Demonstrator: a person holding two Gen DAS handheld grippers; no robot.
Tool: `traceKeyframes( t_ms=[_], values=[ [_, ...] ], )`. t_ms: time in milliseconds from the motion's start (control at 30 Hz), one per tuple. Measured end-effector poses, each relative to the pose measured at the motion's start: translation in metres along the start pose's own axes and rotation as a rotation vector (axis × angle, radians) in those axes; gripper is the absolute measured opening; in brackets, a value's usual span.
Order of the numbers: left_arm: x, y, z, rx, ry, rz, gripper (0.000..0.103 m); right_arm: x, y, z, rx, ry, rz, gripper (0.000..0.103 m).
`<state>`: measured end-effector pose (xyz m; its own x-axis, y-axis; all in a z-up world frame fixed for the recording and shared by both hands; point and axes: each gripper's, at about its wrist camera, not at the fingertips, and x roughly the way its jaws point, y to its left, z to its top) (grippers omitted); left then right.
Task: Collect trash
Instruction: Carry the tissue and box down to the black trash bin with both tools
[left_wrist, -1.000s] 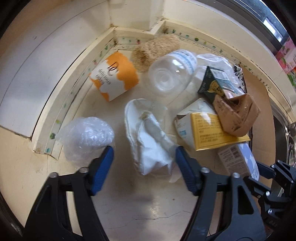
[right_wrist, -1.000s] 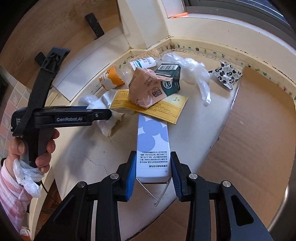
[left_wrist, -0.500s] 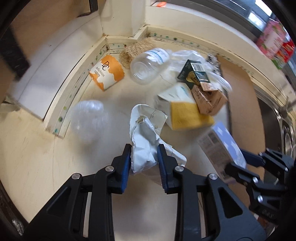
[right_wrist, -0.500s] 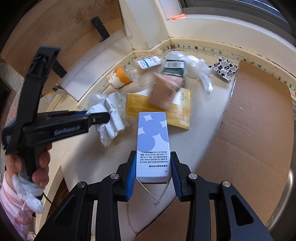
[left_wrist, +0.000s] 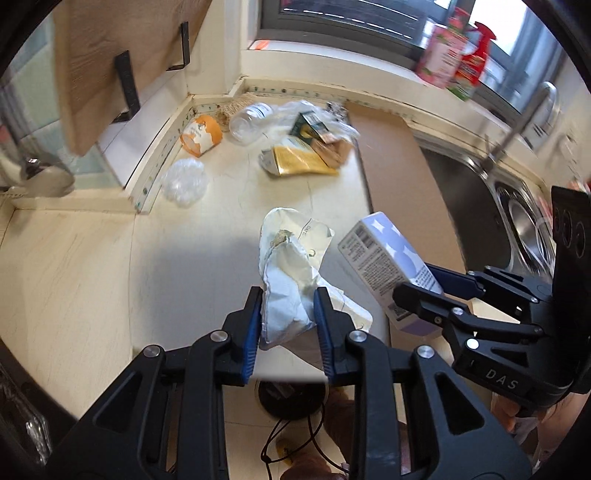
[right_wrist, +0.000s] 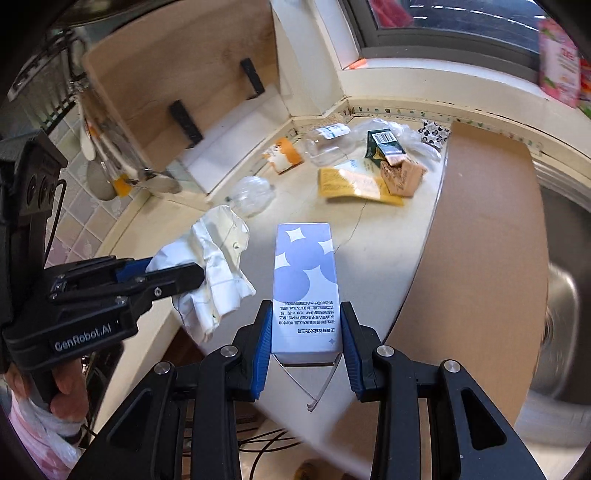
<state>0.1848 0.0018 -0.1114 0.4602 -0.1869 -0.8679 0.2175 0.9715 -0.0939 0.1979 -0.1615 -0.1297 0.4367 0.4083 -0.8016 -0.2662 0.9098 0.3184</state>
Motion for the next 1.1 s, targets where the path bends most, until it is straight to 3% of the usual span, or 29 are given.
traceKeyframes(
  t_ms=[267,600,767,1100],
  values=[
    [-0.04,-0.01,-0.105,0.046,0.021,-0.053,0.024,-0.04,0.051,-0.099,0.048,-0.005,-0.022,0.034],
    [-0.015,-0.012,-0.224,0.05,0.092,-0.071,0.025,-0.035,0.068,-0.24,0.143,0.09,-0.049,0.034],
    [0.024,-0.015,-0.265,0.067,0.118,-0.063,0.025,0.002,0.056,-0.296,0.212,0.179,-0.061,0.034],
    [0.184,0.012,-0.35,-0.009,0.276,-0.058,0.025,0.127,0.006,-0.395,0.334,0.324,-0.102,0.034]
  ],
)
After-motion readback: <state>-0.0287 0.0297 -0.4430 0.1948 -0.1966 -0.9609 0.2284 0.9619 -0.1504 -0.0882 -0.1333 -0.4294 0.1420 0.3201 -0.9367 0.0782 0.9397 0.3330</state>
